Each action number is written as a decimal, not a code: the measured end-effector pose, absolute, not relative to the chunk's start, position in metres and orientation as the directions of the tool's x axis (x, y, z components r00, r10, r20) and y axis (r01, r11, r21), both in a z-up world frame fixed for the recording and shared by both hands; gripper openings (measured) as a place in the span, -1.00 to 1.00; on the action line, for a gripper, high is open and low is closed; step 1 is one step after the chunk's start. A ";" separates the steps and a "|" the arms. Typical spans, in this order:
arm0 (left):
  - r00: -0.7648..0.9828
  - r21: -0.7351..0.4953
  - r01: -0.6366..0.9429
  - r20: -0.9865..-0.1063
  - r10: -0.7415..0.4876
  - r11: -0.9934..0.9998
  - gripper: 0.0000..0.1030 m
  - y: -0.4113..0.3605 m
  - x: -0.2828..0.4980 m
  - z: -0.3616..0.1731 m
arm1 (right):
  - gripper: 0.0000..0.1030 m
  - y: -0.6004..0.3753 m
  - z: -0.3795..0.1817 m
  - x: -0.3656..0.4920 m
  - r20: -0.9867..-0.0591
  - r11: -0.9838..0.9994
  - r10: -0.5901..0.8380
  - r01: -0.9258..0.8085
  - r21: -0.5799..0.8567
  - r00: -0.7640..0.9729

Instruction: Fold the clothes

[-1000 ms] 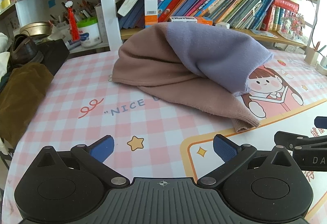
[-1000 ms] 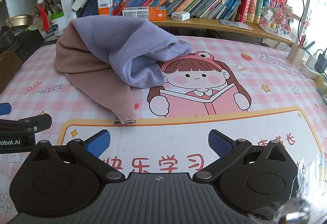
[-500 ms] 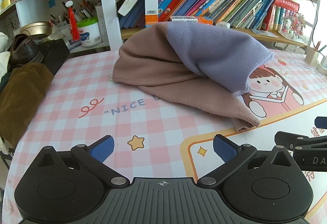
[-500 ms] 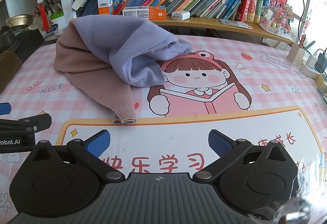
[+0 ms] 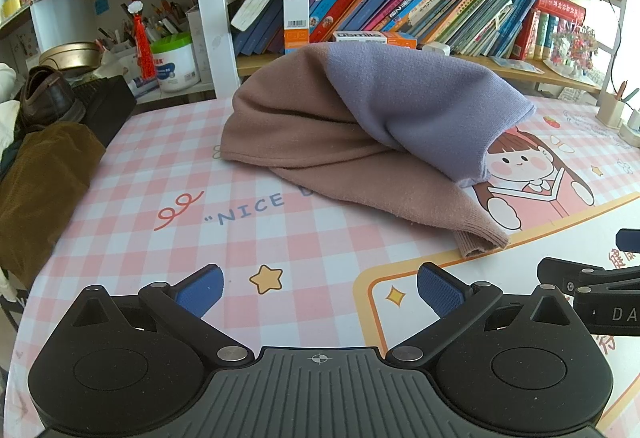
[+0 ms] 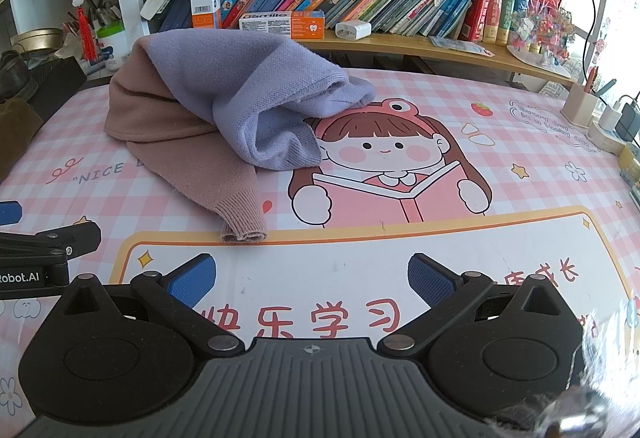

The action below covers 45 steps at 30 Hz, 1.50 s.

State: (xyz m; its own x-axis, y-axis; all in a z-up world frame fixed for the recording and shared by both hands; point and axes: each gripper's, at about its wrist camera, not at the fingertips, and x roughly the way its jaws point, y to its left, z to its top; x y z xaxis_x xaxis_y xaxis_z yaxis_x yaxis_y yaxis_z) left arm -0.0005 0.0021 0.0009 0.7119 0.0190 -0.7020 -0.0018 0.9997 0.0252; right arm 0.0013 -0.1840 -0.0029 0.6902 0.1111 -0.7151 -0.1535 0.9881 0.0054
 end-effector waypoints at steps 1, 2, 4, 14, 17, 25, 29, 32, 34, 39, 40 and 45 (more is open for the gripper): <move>0.712 0.025 -0.002 -0.702 0.019 1.000 1.00 0.002 -0.001 0.001 | 1.00 -0.184 -0.003 0.001 -0.715 0.988 0.111 -0.154 0.006 0.690; 0.712 0.026 -0.001 -0.702 0.019 1.000 1.00 0.002 -0.001 0.001 | 1.00 -0.184 -0.003 0.001 -0.716 0.988 0.111 -0.153 0.006 0.690; 0.712 0.026 -0.001 -0.702 0.019 1.000 1.00 0.002 -0.001 0.001 | 1.00 -0.184 -0.003 0.001 -0.716 0.988 0.111 -0.153 0.006 0.689; 0.711 0.026 -0.002 -0.703 0.020 1.000 1.00 0.001 -0.001 0.002 | 1.00 -0.184 -0.003 0.001 -0.717 0.988 0.111 -0.153 0.006 0.688; 0.710 0.026 -0.003 -0.703 0.020 1.000 1.00 0.001 0.000 0.001 | 1.00 -0.183 -0.003 0.001 -0.717 0.988 0.111 -0.152 0.006 0.688; 0.709 0.028 -0.005 -0.704 0.023 1.000 1.00 0.002 -0.002 0.002 | 1.00 -0.183 -0.003 0.000 -0.718 0.988 0.112 -0.154 0.008 0.687; 0.708 0.026 -0.007 -0.706 0.024 1.000 1.00 0.002 -0.002 0.002 | 1.00 -0.183 -0.004 -0.001 -0.720 0.988 0.113 -0.154 0.008 0.685; 0.708 0.026 -0.009 -0.705 0.025 1.000 1.00 0.003 -0.003 0.002 | 1.00 -0.183 -0.004 -0.001 -0.720 0.988 0.114 -0.156 0.008 0.684; 0.709 0.027 -0.009 -0.705 0.025 1.000 1.00 0.002 -0.004 0.002 | 1.00 -0.183 -0.004 -0.002 -0.720 0.988 0.114 -0.156 0.008 0.684; 0.708 0.027 -0.009 -0.705 0.026 1.000 1.00 0.002 -0.005 0.002 | 1.00 -0.183 -0.004 -0.002 -0.721 0.988 0.113 -0.155 0.008 0.684; 0.708 0.027 -0.009 -0.705 0.026 1.000 1.00 0.002 -0.005 0.002 | 1.00 -0.183 -0.004 -0.003 -0.721 0.988 0.113 -0.155 0.008 0.684; 0.708 0.027 -0.009 -0.706 0.026 1.000 1.00 0.002 -0.006 0.002 | 1.00 -0.183 -0.004 -0.003 -0.721 0.988 0.113 -0.154 0.009 0.683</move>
State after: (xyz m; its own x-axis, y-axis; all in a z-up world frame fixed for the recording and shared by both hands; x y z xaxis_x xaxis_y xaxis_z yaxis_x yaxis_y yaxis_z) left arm -0.0055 0.0018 0.0022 0.7081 0.0258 -0.7057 -0.0093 0.9996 0.0273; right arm -0.0030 -0.1834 -0.0045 0.6834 0.1132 -0.7212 -0.1538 0.9881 0.0094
